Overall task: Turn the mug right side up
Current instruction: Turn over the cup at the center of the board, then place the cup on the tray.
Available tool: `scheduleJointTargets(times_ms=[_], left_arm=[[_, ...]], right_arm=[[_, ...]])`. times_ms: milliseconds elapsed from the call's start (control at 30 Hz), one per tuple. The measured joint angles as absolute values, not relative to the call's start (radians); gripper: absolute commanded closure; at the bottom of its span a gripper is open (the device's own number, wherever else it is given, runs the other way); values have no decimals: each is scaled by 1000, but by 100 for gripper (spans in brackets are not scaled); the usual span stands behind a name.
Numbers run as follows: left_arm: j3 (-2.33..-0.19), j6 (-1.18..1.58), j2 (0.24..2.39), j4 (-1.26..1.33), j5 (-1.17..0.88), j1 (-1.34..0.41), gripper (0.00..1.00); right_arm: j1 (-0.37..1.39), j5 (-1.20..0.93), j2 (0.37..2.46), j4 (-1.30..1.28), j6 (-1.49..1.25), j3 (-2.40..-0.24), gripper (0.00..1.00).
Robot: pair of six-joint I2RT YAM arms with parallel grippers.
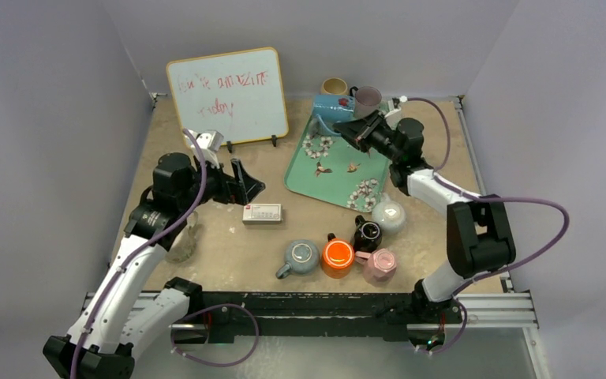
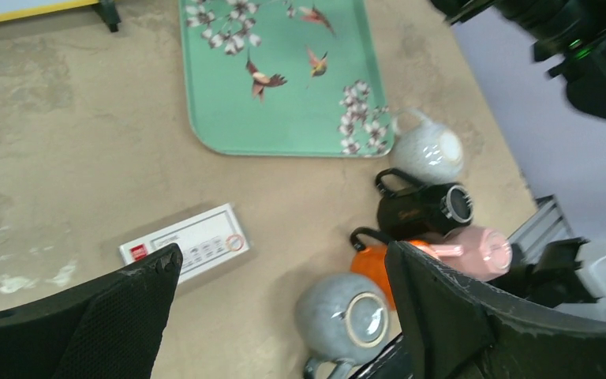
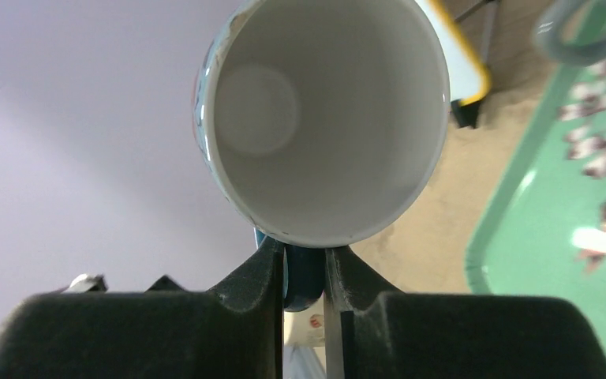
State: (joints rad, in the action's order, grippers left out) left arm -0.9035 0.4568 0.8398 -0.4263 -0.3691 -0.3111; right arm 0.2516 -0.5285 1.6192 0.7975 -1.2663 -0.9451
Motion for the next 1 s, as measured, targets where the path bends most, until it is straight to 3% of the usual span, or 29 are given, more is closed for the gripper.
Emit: scheduleJointTargets(times_ms=[233,633,1000], left_arm=[[-860,336,773,-491,-322,-311,0],[-849,294,751,-528,-257,-311,0],[-849,293,714,-542,-227,-311,0]], right_arm=[[161,-422,1537,518,-1057,-945,100],[110,-5,1503,26,-622,-1093,100],[111,286,1686,-133,-363,-1304,100]])
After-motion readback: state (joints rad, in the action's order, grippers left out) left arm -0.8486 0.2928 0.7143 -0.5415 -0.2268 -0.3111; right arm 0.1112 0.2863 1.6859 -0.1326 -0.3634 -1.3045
